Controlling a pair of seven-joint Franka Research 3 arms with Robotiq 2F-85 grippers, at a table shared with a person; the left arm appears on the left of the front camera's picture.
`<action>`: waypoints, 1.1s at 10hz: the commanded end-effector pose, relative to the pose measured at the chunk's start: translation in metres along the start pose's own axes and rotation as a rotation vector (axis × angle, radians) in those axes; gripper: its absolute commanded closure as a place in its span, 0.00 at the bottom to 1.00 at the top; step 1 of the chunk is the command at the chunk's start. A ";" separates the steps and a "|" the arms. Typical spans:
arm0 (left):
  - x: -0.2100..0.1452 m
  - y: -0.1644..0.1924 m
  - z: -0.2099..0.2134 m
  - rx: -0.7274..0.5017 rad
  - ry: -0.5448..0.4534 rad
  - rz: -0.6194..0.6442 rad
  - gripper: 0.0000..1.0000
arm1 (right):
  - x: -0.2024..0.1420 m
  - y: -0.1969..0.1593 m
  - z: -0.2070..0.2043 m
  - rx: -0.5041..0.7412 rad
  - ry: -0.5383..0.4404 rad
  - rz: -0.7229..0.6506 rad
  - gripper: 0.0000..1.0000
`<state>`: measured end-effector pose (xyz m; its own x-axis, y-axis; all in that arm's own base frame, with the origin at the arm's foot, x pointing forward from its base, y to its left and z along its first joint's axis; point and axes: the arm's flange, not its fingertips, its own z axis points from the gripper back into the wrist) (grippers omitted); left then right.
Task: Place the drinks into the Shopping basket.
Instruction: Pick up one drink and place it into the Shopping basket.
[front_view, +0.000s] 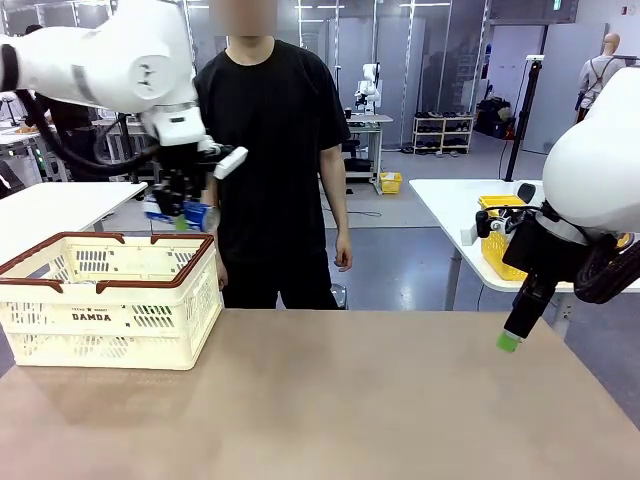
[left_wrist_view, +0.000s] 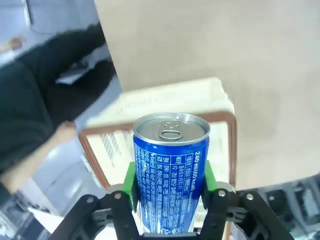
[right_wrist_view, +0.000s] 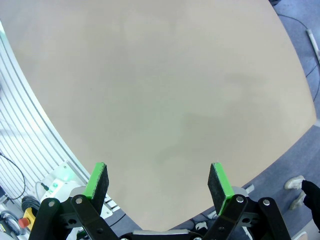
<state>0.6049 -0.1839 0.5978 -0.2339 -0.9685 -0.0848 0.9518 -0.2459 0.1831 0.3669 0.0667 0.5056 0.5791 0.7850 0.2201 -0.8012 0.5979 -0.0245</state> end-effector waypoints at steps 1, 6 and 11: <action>-0.029 -0.018 -0.008 0.058 -0.036 0.127 0.43 | 0.000 0.000 0.001 -0.004 0.008 0.000 0.00; -0.077 -0.026 -0.014 0.136 -0.147 0.104 0.43 | 0.000 0.000 0.001 -0.004 0.008 0.000 0.00; -0.086 -0.008 -0.020 0.077 -0.069 0.196 0.43 | 0.000 0.000 0.001 -0.004 0.008 0.000 0.00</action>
<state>0.6206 -0.0983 0.5781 -0.0797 -0.9961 0.0386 0.9621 -0.0668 0.2645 0.3669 0.0667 0.5057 0.5790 0.7850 0.2202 -0.8013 0.5978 -0.0245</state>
